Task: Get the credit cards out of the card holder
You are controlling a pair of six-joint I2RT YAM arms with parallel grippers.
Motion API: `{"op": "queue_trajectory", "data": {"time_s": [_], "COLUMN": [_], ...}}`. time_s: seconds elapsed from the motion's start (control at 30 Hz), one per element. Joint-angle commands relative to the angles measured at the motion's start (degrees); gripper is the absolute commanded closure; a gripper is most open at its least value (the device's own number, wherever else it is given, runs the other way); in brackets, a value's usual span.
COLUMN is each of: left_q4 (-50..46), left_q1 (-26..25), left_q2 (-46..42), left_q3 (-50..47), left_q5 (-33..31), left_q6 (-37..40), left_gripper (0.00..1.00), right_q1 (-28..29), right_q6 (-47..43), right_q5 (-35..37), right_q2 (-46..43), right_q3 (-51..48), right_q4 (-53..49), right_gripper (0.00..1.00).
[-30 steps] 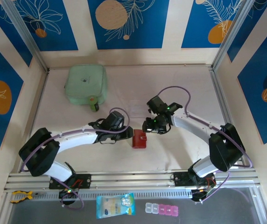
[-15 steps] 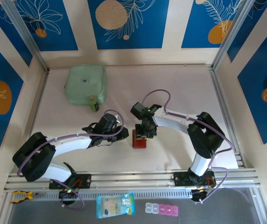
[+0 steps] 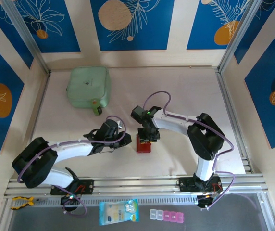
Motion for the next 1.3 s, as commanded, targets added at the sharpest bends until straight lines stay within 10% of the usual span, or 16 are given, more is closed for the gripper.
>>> {"op": "queue_trajectory", "data": {"time_s": [0.0,1.27], "left_q4": [1.6,4.6], "left_q1": [0.6,-2.3], "left_q2": [-1.0,8.0], "left_q3": [-1.0,5.7], "left_q5": [1.6,8.5], "left_q6": [-0.4,-0.5], "left_gripper": [0.80,0.84], "right_q1": [0.6,-1.4], "right_q6": [0.4,1.2], "right_q5": [1.3,-4.1], "right_q2": [1.4,-1.8], "right_q3": [1.4,-7.7], "right_q4": [-2.5,6.8], "right_gripper": [0.63,0.95]}}
